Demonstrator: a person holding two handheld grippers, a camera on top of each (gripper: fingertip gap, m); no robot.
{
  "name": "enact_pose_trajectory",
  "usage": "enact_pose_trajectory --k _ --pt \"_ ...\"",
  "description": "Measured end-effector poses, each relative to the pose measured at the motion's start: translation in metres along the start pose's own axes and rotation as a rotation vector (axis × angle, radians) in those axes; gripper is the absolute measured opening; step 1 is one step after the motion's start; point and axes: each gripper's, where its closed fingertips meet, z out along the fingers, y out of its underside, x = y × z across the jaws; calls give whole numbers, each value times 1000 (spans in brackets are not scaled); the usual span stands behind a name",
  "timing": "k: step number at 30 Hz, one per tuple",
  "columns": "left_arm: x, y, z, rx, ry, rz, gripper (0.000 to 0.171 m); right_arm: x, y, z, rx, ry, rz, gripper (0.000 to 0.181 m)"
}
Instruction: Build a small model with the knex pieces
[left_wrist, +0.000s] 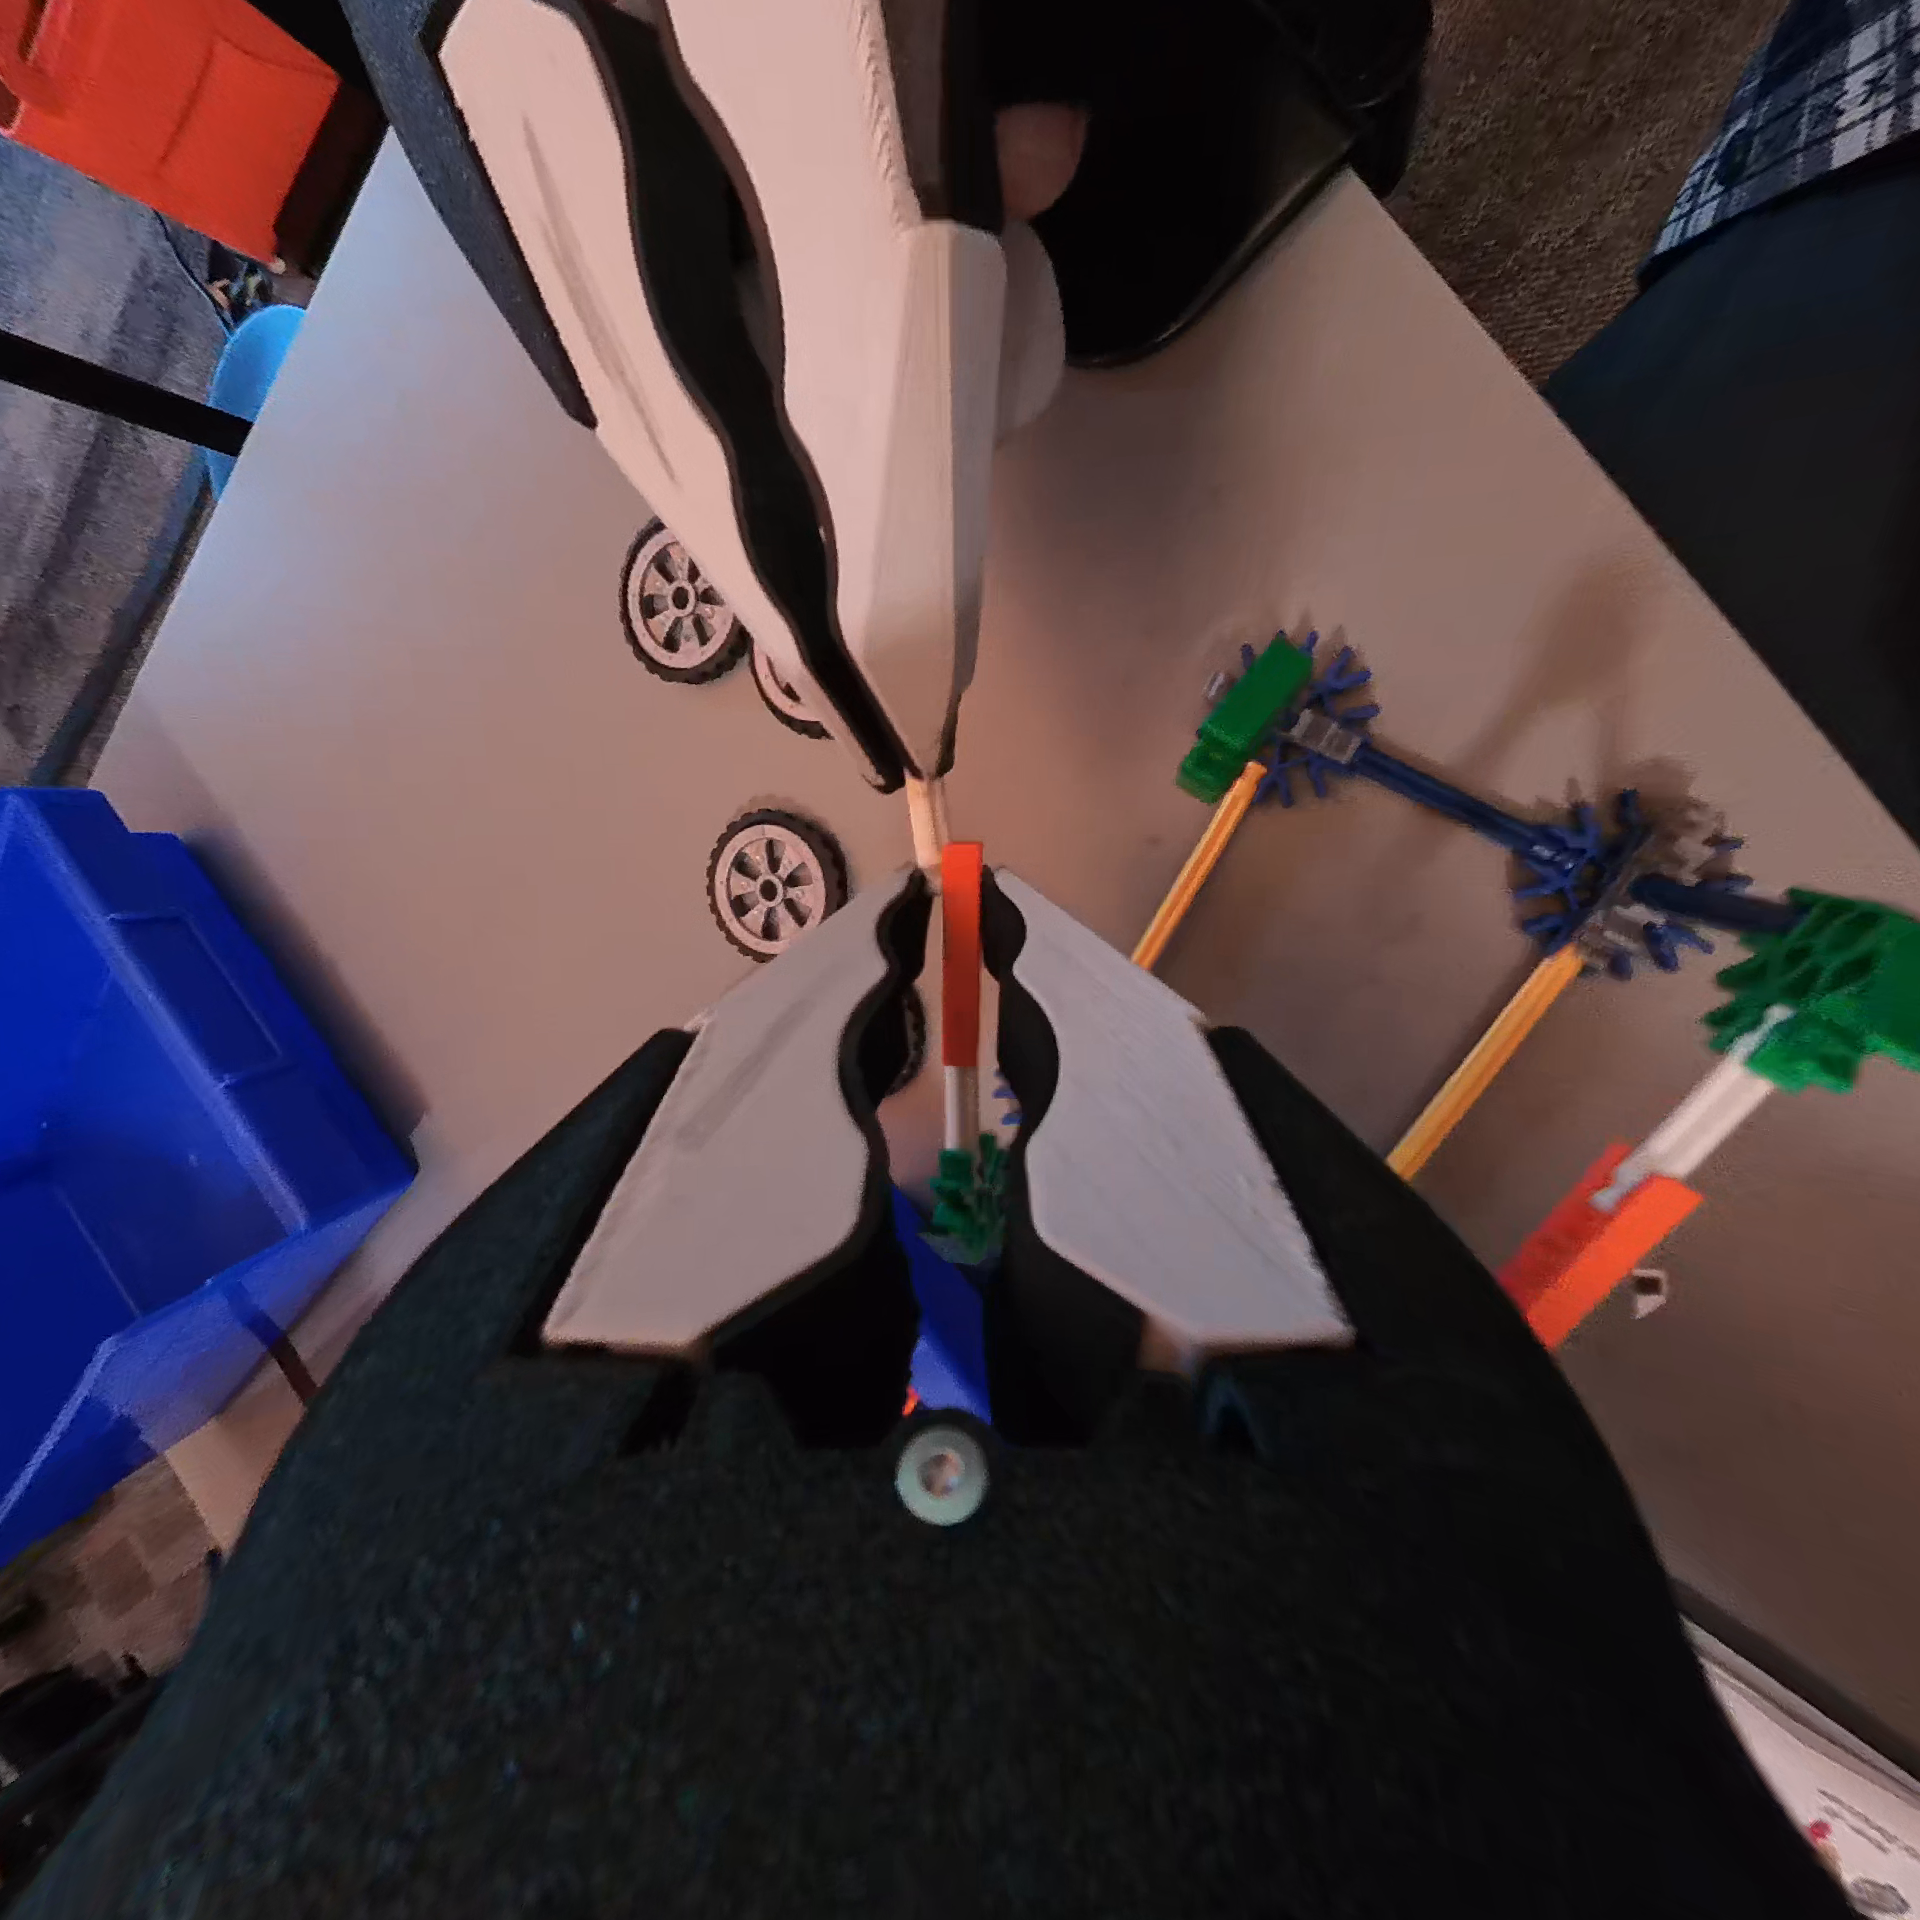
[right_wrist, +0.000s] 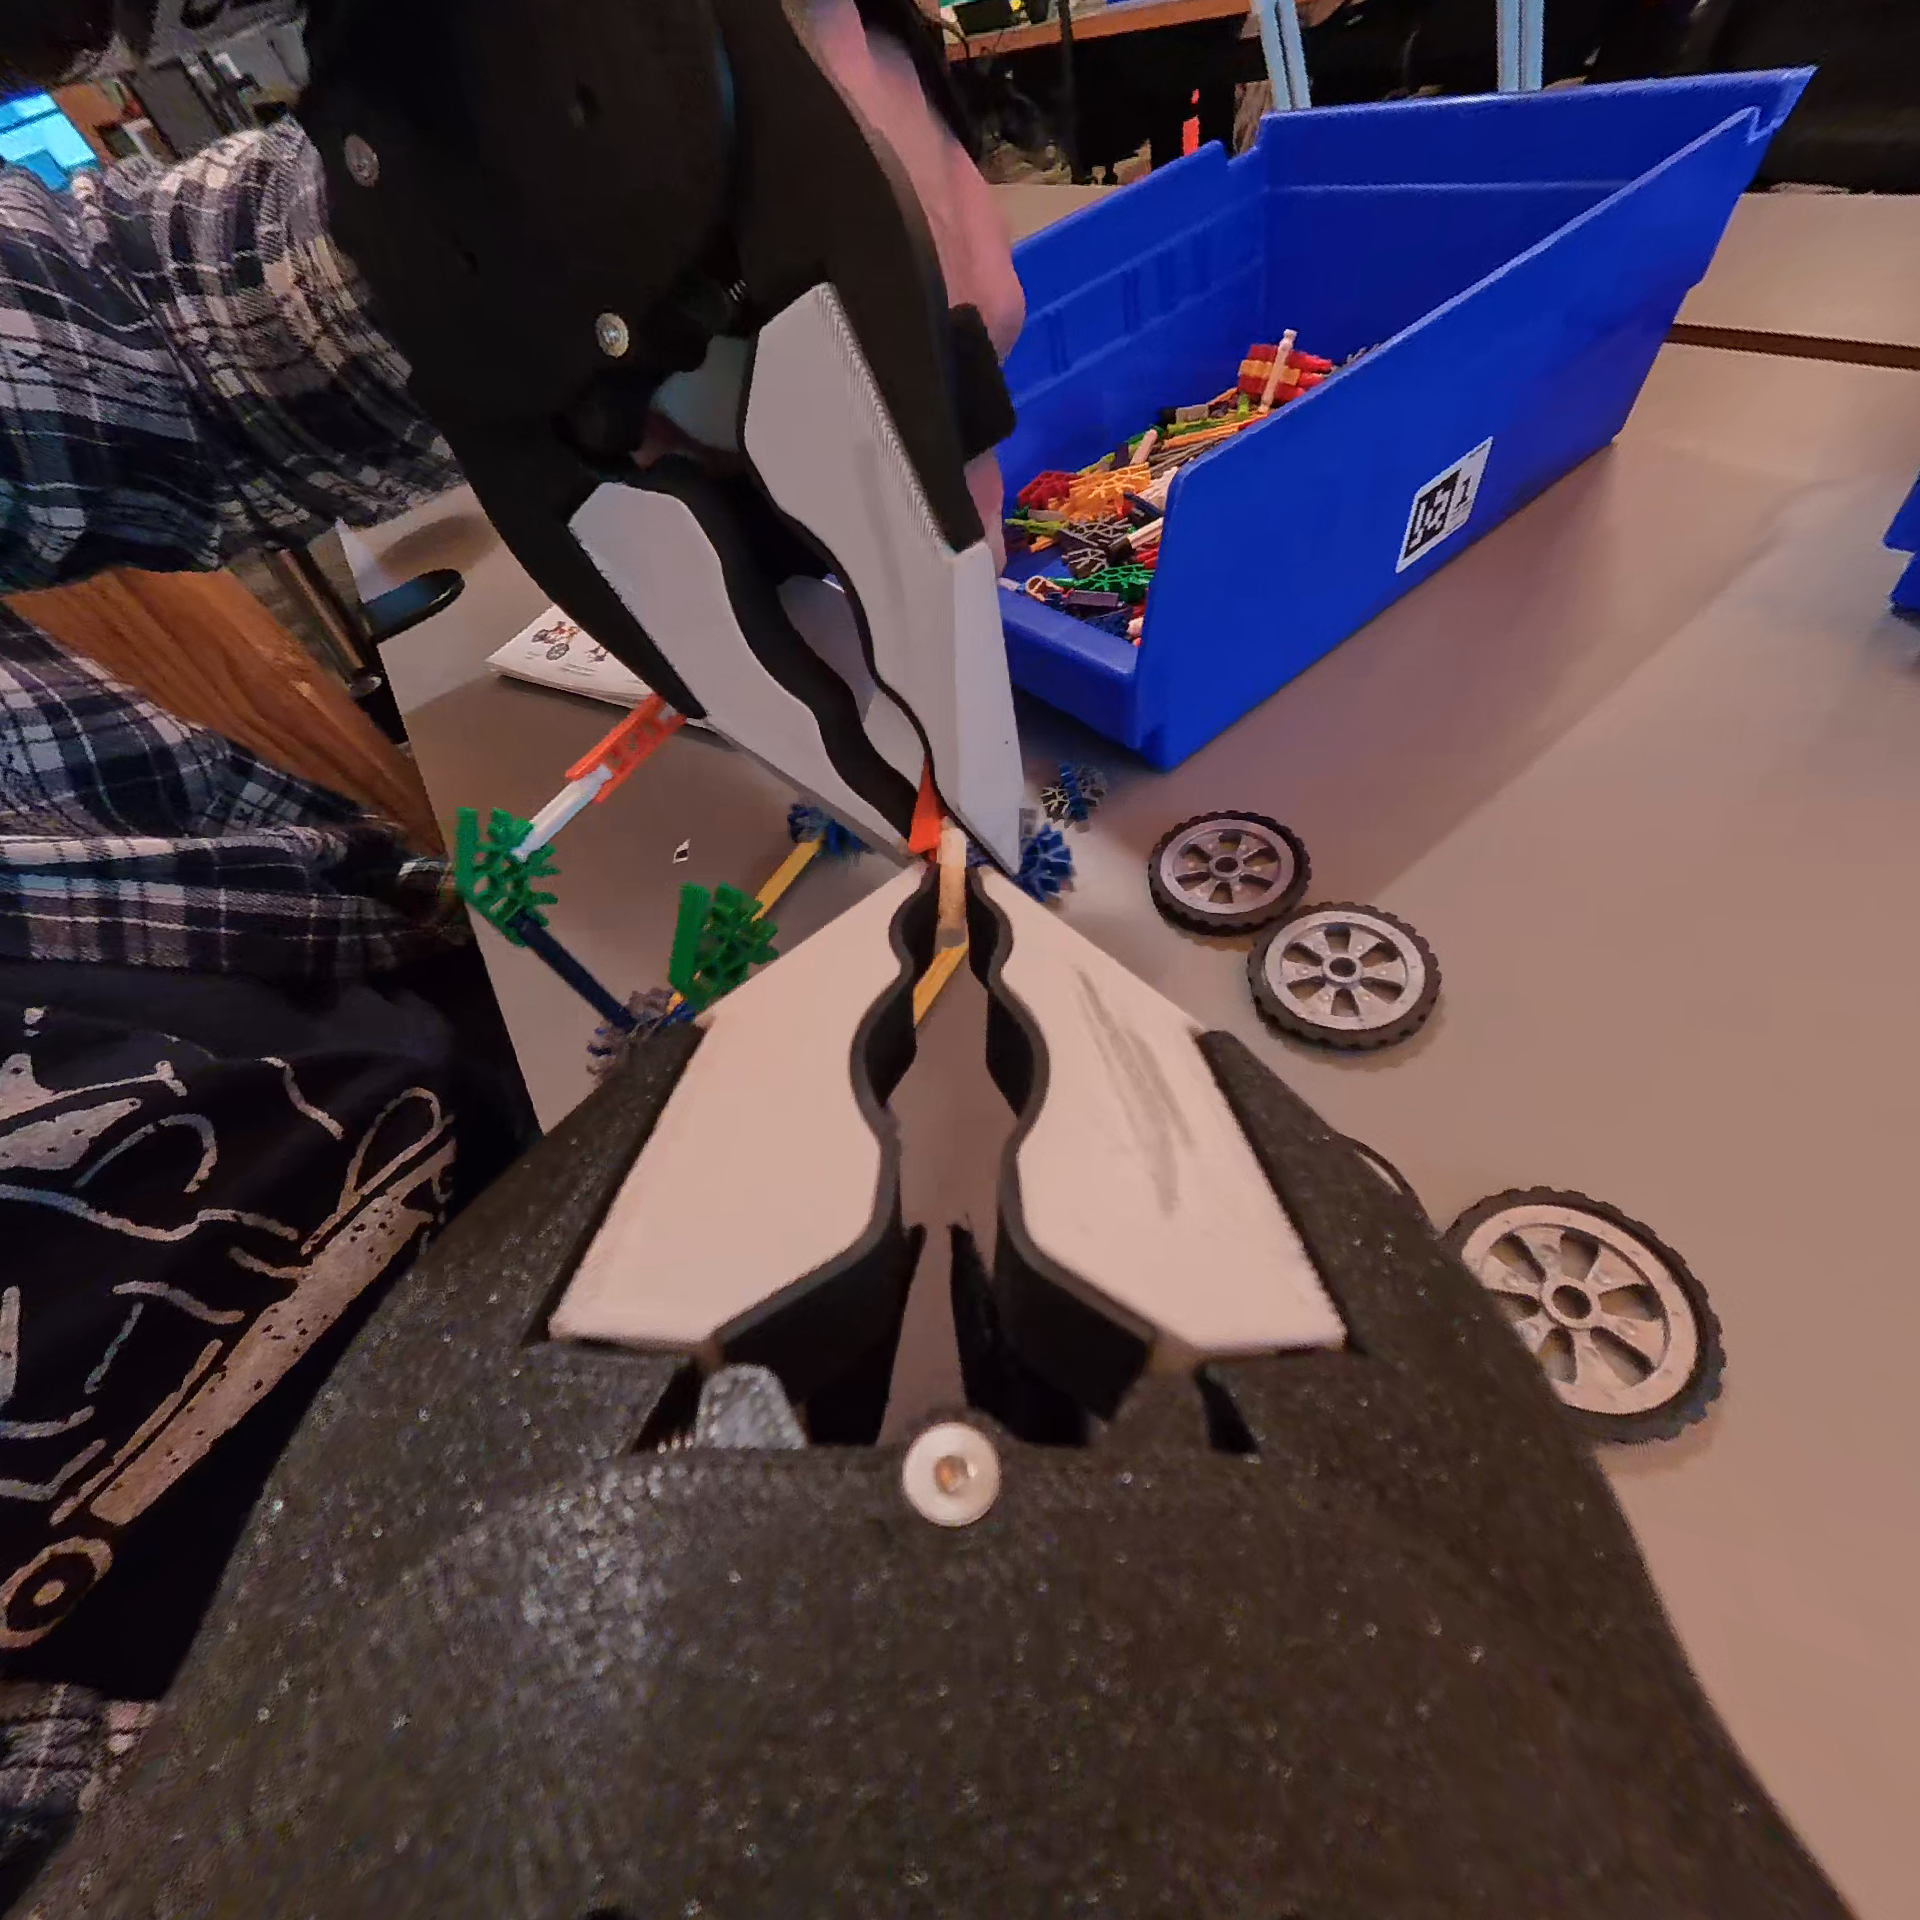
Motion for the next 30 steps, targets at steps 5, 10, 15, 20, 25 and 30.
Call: enact_pose_trajectory --k 5,10,15,20,25,30 --pt "2 -4 -1 23 19 -10 5 -4 2 2 -46 30 -128 10" --pt "0 -4 -2 31 19 -24 5 -1 2 8 -129 140 -337 11" --pt "-1 -2 -2 32 17 -47 5 2 1 10 -178 245 -483 8" --pt "-2 -2 1 49 29 -77 4 5 3 12 -224 321 -588 6" --pt "-3 -1 -1 59 38 -101 3 6 -1 13 -226 361 -668 5" --pt "-3 -1 0 70 34 -95 2 5 0 16 -216 343 -668 3"
